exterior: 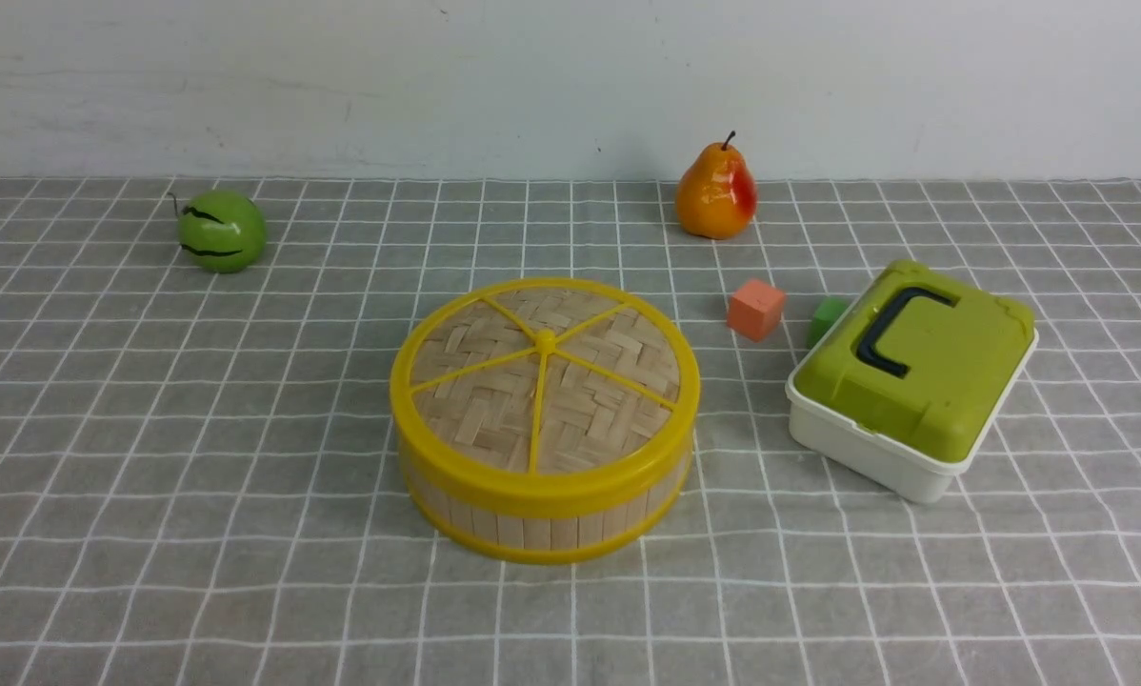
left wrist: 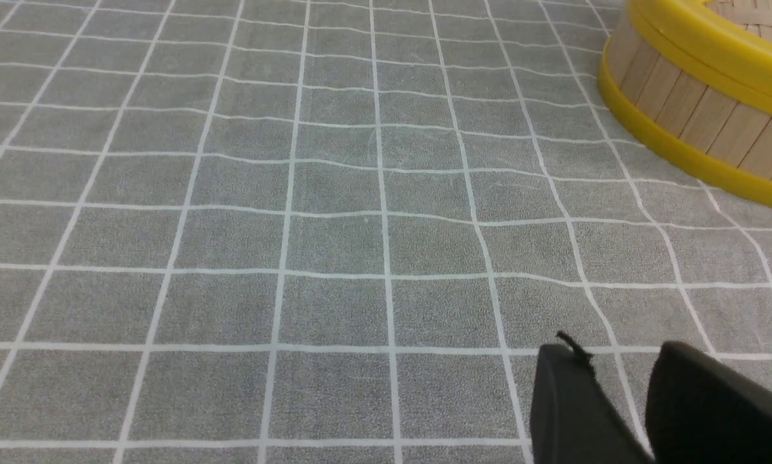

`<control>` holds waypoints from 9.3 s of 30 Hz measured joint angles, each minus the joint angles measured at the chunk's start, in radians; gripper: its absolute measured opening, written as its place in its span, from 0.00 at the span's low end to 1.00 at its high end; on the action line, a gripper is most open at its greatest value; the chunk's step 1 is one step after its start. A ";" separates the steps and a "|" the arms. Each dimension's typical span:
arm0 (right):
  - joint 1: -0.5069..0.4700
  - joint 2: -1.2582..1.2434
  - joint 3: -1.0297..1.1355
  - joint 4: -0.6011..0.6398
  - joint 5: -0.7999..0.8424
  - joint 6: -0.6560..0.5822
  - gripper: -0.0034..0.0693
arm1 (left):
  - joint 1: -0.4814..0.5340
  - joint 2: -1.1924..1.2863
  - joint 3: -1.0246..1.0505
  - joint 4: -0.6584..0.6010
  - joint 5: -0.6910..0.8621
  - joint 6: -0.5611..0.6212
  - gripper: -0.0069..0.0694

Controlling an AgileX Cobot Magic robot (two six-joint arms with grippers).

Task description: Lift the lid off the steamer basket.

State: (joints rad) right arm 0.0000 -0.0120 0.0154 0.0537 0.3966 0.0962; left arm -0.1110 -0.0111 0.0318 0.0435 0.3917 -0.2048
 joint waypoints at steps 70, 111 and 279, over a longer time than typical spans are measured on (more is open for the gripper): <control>0.000 0.000 0.000 0.000 0.000 0.000 0.38 | -0.294 1.630 -1.658 -0.043 0.655 -0.043 0.07; 0.000 0.000 0.000 0.000 0.000 0.000 0.38 | -0.498 2.228 -2.140 0.240 0.771 -0.047 0.35; 0.000 0.000 0.000 -0.001 0.000 0.000 0.38 | -0.059 0.000 -0.001 -0.060 0.006 0.003 0.09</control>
State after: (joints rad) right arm 0.0000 -0.0120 0.0154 0.0528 0.3966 0.0962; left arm -0.1695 -0.0107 0.0305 -0.0161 0.3981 -0.2021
